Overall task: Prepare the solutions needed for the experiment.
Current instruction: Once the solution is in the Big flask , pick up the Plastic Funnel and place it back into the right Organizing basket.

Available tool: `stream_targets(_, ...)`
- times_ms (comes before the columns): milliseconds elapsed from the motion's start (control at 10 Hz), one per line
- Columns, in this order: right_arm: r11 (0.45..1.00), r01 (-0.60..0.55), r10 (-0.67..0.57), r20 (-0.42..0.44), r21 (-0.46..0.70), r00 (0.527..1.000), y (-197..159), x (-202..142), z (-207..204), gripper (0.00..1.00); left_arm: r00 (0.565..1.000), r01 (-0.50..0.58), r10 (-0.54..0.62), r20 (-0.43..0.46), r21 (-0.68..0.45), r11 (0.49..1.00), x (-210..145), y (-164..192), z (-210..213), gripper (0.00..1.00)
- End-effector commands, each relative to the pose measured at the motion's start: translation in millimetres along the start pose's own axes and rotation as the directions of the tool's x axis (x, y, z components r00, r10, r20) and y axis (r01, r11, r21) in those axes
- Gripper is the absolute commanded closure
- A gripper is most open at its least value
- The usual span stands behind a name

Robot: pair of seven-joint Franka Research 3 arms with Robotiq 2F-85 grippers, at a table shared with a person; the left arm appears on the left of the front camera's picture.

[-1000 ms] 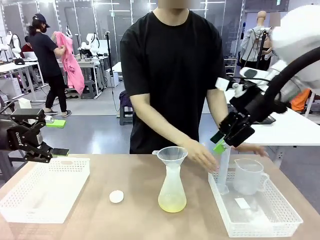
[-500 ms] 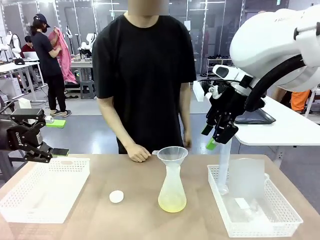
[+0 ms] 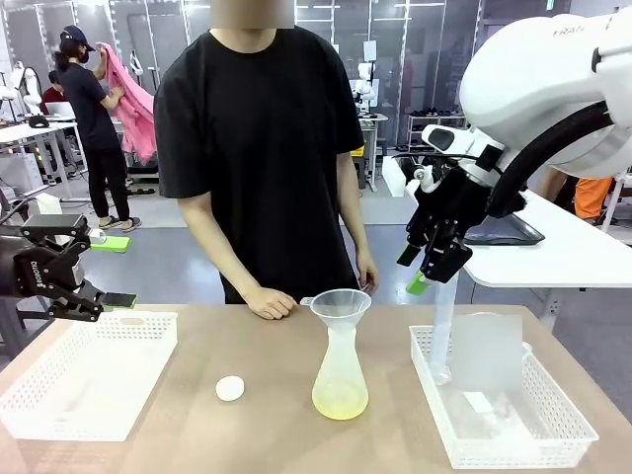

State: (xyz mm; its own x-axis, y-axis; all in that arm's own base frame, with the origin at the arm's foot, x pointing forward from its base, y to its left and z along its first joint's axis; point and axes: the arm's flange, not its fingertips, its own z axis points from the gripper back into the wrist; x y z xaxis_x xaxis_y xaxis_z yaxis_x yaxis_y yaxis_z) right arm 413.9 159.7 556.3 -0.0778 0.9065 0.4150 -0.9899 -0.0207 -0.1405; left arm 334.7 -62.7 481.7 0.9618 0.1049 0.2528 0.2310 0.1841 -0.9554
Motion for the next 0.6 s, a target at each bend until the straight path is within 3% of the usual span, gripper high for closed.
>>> stream_targets(0, 0.974, -0.225, 0.225, 0.002, 0.004, 0.974, -12.1, 6.0, -4.6, 0.29, 1.000, 0.003, -0.003, 0.003, -0.022, 1.000, 1.2, -1.9, -1.6, 0.00)
stream_targets(200, 0.894, -0.447, 0.448, -0.053, 0.028, 0.893, -25.3, 22.6, -14.2, 0.29, 1.000, 0.003, -0.003, 0.003, -0.022, 1.000, 1.2, -1.9, -1.6, 0.00)
stream_targets(500, 0.703, -0.703, 0.708, -0.019, 0.103, 0.706, -34.6, 36.7, -27.0, 0.29, 1.000, 0.003, -0.003, 0.003, -0.022, 1.000, 1.2, -1.9, -1.6, 0.00)
